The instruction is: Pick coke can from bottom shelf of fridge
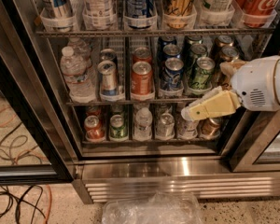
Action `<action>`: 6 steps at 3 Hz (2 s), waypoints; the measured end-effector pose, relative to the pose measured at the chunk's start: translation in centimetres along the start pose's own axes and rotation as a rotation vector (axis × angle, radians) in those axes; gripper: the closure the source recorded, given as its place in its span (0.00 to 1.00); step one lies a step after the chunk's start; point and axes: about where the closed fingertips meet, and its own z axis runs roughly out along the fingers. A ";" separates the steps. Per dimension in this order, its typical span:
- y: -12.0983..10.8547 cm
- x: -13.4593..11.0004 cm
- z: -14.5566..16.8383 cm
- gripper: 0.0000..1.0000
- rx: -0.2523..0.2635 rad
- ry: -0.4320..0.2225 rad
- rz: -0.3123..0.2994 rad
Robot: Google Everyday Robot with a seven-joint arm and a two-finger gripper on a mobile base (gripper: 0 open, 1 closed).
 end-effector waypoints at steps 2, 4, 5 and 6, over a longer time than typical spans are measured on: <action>5.1 5.7 5.8 0.00 -0.039 0.023 0.016; 11.8 14.3 15.9 0.00 -0.039 0.092 -0.002; 11.8 14.2 15.8 0.00 -0.041 0.092 -0.003; 12.1 13.7 16.8 0.00 -0.044 0.030 0.028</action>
Offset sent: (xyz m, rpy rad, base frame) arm -0.0413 0.0723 -0.1784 0.0080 0.0762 -0.0178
